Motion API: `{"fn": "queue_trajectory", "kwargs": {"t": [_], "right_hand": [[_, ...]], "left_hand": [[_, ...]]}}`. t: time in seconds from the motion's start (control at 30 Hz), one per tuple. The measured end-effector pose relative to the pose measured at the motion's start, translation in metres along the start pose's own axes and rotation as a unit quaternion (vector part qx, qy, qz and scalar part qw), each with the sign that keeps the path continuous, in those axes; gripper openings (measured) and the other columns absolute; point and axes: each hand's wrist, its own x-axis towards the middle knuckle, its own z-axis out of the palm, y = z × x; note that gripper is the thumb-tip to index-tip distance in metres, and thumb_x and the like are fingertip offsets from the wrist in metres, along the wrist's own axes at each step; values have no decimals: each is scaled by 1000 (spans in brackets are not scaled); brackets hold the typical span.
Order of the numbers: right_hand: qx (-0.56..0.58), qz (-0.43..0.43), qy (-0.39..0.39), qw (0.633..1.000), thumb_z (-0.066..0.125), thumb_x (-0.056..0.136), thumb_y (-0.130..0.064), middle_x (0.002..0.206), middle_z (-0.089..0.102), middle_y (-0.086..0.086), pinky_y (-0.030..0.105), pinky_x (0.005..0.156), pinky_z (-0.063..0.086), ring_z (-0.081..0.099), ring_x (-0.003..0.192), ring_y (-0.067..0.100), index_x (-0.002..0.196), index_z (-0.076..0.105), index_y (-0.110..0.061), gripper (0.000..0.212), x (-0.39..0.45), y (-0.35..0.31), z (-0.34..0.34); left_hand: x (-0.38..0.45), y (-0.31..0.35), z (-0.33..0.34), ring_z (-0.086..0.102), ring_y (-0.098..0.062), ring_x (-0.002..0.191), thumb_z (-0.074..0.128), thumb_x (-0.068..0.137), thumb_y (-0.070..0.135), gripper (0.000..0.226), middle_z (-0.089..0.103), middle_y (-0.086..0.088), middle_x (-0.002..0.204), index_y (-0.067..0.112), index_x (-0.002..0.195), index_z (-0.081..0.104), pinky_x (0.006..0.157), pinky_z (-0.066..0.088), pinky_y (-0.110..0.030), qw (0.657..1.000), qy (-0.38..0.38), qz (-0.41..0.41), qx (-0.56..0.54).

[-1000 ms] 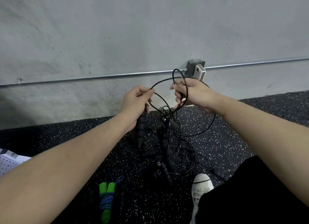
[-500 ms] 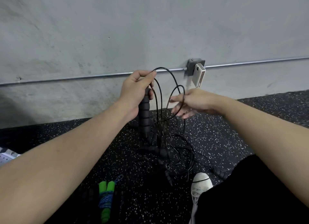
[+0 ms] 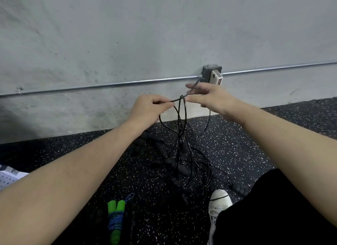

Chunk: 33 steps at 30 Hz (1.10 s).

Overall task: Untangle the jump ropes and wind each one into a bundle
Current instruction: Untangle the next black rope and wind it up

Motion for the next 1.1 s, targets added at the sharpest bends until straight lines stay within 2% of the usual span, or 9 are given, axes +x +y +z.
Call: {"fn": "queue_trajectory", "kwargs": {"t": [0.2,0.3,0.37,0.57,0.7,0.8,0.93,1.03,1.1], "right_hand": [[5,23,-55,998,49,104,-37,98,78,0,44,102,52,73,100,18,116,67,-15,31,-5,-14,12],[2,32,-71,997,43,108,-29,100,77,3,50,98,54,73,99,20,103,62,-16,24,-6,-14,14],[33,21,-39,998,41,108,-26,98,77,3,49,94,56,75,93,21,94,55,-17,22,-3,-18,17],[207,-31,98,973,29,110,-21,85,76,7,44,75,60,72,74,27,96,42,-18,20,1,-32,15],[329,-34,169,929,29,110,-18,86,75,12,43,71,63,70,67,31,98,44,-15,19,6,-40,4],[353,-14,137,925,30,110,-18,88,76,15,44,71,63,71,70,35,101,44,-13,17,4,-39,5],[347,-30,93,933,32,110,-18,91,75,16,43,67,61,72,76,40,100,44,-13,17,-2,-44,11],[421,-49,129,897,28,110,-18,86,74,16,39,61,60,73,76,40,101,42,-12,18,-2,-51,4],[484,-45,156,860,27,110,-20,78,73,13,36,58,59,73,74,37,103,42,-12,18,-2,-54,-3]], "left_hand": [[-6,-4,18,49,-12,45,82,85,34,8,64,14,56,29,89,78,48,43,-26,1000,-6,-5,-22],[-9,-5,22,50,-9,45,77,91,32,21,68,10,68,25,110,78,48,45,-25,994,-30,-60,-83],[-10,-5,25,53,-9,47,70,95,35,30,72,5,87,31,125,69,47,46,-25,978,-45,-127,-162],[0,-6,17,50,-12,48,61,98,40,15,64,0,129,37,111,53,46,46,-25,925,31,-208,-317],[-4,-14,13,51,-10,48,66,96,46,41,64,7,129,46,134,50,48,48,-24,918,29,-233,-321],[-4,-15,14,49,-8,47,66,95,44,22,67,6,126,46,117,60,47,47,-23,909,21,-240,-339],[-4,-8,17,45,-6,43,66,94,47,23,75,11,103,25,97,71,44,43,-20,927,-48,-251,-273],[-5,-5,16,47,-6,42,64,96,35,23,70,7,69,14,102,70,42,44,-19,942,-59,-259,-205],[-7,-10,15,48,-7,44,65,96,27,13,70,3,77,15,102,66,41,44,-20,950,-63,-248,-179]]}}
